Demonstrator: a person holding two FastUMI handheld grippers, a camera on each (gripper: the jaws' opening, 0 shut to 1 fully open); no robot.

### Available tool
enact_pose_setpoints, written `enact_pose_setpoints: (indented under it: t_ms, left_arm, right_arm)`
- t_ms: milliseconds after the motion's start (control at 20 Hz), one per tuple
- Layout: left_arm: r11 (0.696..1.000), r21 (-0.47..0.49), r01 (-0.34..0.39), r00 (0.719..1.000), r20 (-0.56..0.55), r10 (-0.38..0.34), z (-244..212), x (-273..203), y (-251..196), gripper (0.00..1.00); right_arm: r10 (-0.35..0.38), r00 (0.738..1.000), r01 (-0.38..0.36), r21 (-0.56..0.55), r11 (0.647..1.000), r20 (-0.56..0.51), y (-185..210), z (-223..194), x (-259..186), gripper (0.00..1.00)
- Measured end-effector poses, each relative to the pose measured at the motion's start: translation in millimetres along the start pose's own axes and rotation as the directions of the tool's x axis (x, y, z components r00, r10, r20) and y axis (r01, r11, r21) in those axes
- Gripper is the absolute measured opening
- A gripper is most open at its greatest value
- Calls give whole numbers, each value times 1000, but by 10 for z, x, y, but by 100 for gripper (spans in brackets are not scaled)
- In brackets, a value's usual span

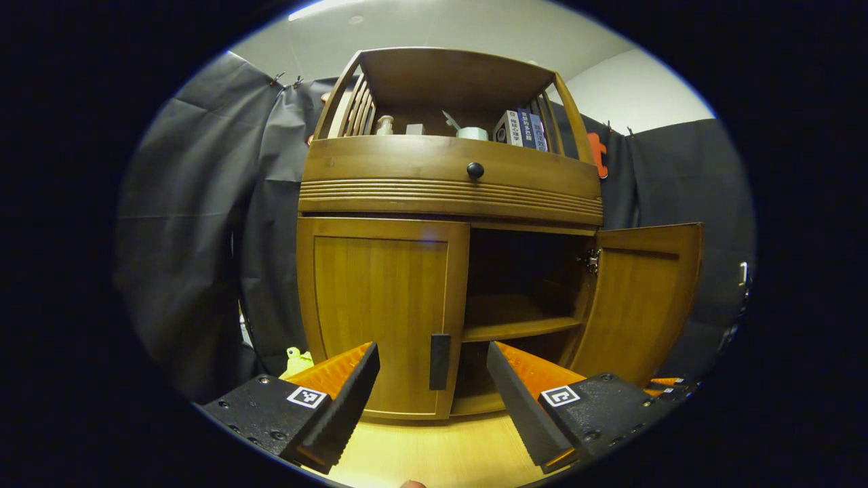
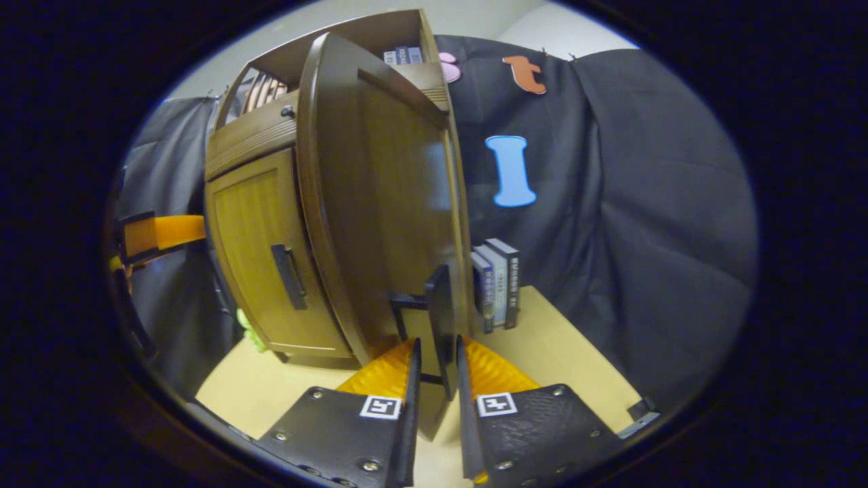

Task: Open the right door of the double-door shoe cabinet with the right hand, and open the left door with the left hand.

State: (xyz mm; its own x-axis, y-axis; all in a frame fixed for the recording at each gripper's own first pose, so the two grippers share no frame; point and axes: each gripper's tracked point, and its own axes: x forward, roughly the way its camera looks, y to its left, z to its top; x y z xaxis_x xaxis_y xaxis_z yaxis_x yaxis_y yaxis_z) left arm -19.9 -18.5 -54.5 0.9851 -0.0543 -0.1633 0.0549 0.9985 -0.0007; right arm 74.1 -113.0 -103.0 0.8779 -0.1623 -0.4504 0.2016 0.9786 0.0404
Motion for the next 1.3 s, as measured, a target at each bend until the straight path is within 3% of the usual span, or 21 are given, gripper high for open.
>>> enact_pose_setpoints:
  t_ms: [50, 100, 150, 450, 750, 1300]
  left_arm:
    - [1000, -1, 5, 1000, -5, -5, -32, 5, -16, 99]
    - [1000, 1, 10, 1000, -9, -10, -41, 17, -22, 99]
    - [1000, 3, 13, 1000, -13, -13, -70, 39, -25, 99]
    - [1000, 3, 12, 998, -59, -12, -275, 329, -17, 99]
    - [999, -25, 23, 989, -148, -26, -612, 688, -92, 99]
    - [1000, -1, -8, 983, -181, 7, -899, 1317, -93, 100]
  right_arm:
    - [-13, 1000, 13, 3, 1000, -1, -63, -27, 30, 28]
    - [-27, 1000, 27, 13, 1000, -2, -132, -30, 13, 22]
    - [-44, 999, 44, 23, 999, -4, -209, -36, 7, 31]
    - [-173, 985, 172, 34, 985, 18, -720, 33, -117, 31]
    - [-312, 950, 308, 103, 946, 19, -1249, -6, -438, 32]
    - [-474, 880, 464, 149, 873, 37, -1661, 8, -1079, 32]
